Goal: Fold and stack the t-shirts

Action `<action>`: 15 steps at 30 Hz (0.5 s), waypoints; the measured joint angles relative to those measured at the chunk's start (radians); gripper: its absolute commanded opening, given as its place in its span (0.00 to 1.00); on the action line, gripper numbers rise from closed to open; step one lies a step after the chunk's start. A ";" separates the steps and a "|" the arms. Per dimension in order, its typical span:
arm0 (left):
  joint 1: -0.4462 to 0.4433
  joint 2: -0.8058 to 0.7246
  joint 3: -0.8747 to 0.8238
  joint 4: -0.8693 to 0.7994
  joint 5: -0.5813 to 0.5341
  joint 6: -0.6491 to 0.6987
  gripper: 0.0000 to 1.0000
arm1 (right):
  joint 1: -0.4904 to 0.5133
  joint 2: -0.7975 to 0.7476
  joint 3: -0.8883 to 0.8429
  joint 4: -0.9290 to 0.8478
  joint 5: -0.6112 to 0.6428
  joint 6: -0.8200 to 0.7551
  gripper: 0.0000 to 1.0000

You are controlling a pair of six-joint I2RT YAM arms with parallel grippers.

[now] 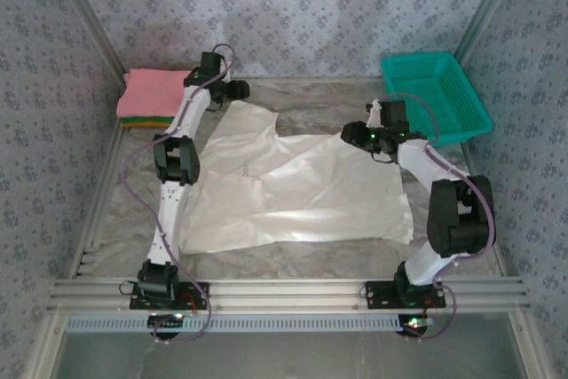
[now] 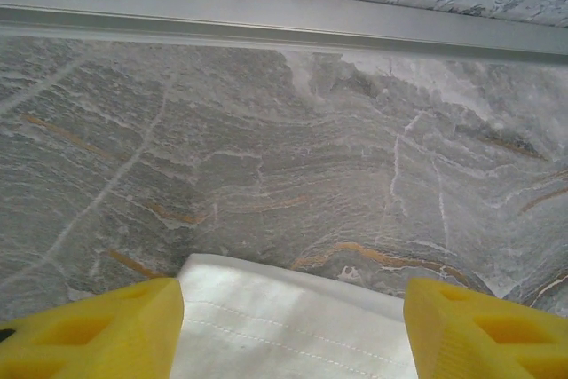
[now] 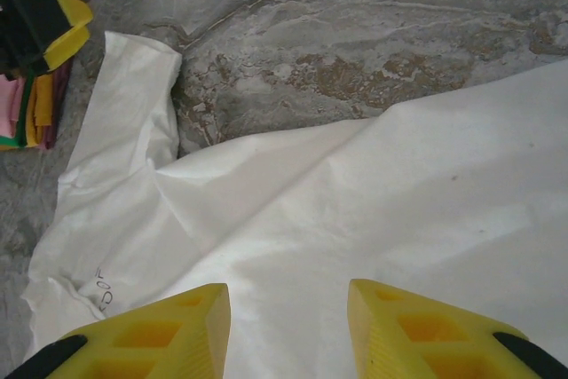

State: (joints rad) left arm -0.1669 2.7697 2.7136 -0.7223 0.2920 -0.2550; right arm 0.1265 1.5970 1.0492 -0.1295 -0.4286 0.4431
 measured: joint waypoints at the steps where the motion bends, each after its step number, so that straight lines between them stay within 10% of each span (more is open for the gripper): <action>1: -0.004 0.000 -0.002 0.000 0.001 0.000 0.66 | 0.000 -0.007 -0.004 0.002 -0.003 0.000 0.42; 15: -0.013 0.017 -0.027 0.018 -0.042 -0.023 0.67 | -0.026 -0.066 -0.038 0.029 -0.035 0.000 0.42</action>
State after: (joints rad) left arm -0.1799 2.7869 2.6865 -0.7048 0.2497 -0.2779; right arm 0.1001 1.5311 1.0111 -0.1001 -0.4637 0.4435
